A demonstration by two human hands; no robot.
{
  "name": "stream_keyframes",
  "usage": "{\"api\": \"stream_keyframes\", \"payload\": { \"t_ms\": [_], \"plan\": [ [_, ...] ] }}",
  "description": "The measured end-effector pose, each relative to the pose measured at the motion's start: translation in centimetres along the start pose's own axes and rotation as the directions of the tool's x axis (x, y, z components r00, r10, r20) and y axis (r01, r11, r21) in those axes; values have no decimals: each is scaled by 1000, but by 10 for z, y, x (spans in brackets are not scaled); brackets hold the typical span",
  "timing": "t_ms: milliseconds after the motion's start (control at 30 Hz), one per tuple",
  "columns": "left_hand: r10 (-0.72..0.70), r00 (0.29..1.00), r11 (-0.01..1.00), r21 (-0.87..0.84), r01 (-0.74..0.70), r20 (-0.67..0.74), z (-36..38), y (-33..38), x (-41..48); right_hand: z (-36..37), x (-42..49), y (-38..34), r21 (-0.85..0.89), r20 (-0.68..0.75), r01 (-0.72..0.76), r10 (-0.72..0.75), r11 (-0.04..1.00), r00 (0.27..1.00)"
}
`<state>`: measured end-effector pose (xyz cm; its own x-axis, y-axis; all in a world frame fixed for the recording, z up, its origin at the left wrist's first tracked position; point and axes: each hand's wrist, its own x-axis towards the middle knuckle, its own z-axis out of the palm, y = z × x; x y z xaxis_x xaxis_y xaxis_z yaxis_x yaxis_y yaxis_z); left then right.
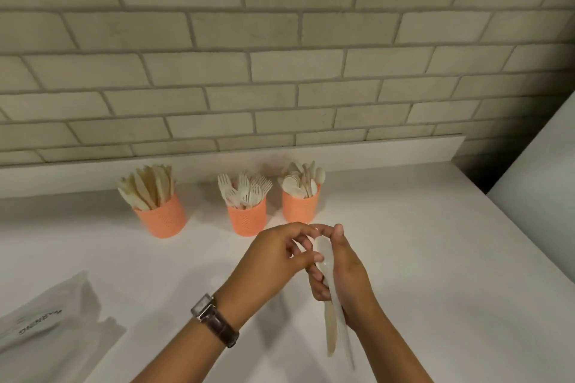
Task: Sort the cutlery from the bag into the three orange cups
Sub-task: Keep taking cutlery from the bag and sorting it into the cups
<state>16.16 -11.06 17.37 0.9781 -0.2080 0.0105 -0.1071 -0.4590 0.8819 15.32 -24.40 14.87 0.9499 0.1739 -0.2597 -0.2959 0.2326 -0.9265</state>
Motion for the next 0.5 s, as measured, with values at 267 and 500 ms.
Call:
{"api": "stream_keyframes", "payload": {
  "t_ms": [267, 500],
  "plan": [
    [-109, 993, 936, -340, 92, -32, -28, -10, -15, 26, 2, 4, -93, 86, 22, -14, 995, 996],
    [6, 998, 901, -432, -31, -59, -49, -11, -8, 15, 8, -3, 21, 91, -73, 71, 997, 993]
  ]
}}
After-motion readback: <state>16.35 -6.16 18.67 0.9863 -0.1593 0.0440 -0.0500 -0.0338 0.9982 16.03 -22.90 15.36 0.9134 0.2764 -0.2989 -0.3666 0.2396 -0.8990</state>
